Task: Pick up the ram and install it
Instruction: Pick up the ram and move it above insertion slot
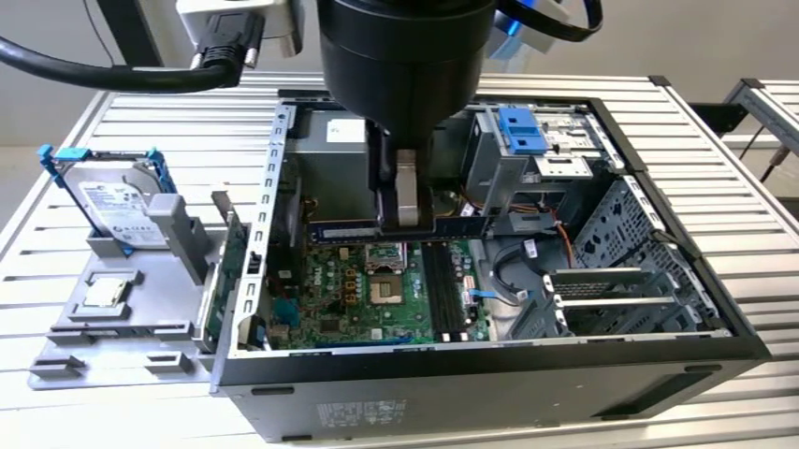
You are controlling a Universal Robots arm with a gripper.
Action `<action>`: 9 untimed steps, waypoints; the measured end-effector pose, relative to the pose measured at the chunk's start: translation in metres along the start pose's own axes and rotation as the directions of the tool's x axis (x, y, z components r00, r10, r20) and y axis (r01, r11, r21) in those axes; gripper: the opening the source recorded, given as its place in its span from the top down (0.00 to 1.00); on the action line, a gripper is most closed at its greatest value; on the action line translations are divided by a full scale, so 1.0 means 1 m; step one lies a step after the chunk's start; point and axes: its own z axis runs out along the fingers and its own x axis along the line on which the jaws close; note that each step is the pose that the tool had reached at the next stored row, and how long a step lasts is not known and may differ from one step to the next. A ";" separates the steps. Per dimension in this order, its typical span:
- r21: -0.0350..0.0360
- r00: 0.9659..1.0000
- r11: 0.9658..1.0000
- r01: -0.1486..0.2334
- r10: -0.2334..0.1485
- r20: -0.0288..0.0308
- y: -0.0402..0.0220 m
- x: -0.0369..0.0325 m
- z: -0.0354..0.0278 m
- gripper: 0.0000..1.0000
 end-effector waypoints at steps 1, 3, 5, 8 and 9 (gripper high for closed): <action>0.000 1.000 1.000 0.000 0.000 0.000 -0.0016 -0.0001 0.0000 1.00; 0.000 1.000 1.000 0.001 -0.001 0.000 -0.0049 -0.0003 0.0001 1.00; 0.000 1.000 1.000 0.001 -0.001 0.000 -0.0080 -0.0005 0.0002 1.00; 0.000 1.000 1.000 0.001 -0.001 0.000 -0.0132 -0.0013 0.0003 1.00; 0.000 1.000 1.000 0.001 -0.001 0.000 -0.0151 -0.0016 0.0003 1.00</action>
